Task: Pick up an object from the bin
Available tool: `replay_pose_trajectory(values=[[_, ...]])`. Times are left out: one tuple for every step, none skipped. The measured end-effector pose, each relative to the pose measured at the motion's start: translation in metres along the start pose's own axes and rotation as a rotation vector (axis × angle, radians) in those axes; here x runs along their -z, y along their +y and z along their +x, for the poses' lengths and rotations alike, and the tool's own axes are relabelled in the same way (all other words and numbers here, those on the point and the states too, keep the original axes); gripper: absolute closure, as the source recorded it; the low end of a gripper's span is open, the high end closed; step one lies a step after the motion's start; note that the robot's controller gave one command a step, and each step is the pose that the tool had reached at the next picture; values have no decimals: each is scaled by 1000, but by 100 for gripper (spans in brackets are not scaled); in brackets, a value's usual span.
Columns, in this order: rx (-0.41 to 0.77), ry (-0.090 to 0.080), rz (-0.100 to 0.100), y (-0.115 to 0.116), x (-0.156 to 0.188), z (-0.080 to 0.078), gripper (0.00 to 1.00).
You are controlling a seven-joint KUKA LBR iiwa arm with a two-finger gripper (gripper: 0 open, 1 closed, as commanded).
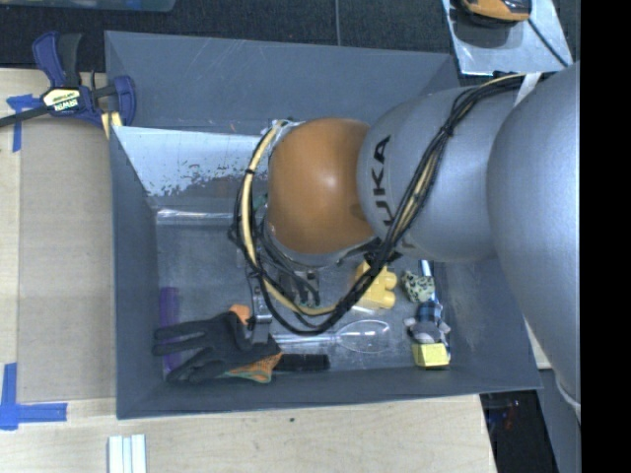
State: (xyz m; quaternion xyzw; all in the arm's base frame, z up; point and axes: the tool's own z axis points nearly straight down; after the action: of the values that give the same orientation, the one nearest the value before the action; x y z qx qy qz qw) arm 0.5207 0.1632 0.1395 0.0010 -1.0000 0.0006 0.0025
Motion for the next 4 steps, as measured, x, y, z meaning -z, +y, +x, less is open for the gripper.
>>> replay_pose_trajectory(values=[[-2, -7, -2, 0, 4, -2, 0], [381, -11, -1, 36, -56, 16, 0], [430, -9, 0, 47, -22, 20, 0], [444, -10, -1, 44, -48, 19, 0]])
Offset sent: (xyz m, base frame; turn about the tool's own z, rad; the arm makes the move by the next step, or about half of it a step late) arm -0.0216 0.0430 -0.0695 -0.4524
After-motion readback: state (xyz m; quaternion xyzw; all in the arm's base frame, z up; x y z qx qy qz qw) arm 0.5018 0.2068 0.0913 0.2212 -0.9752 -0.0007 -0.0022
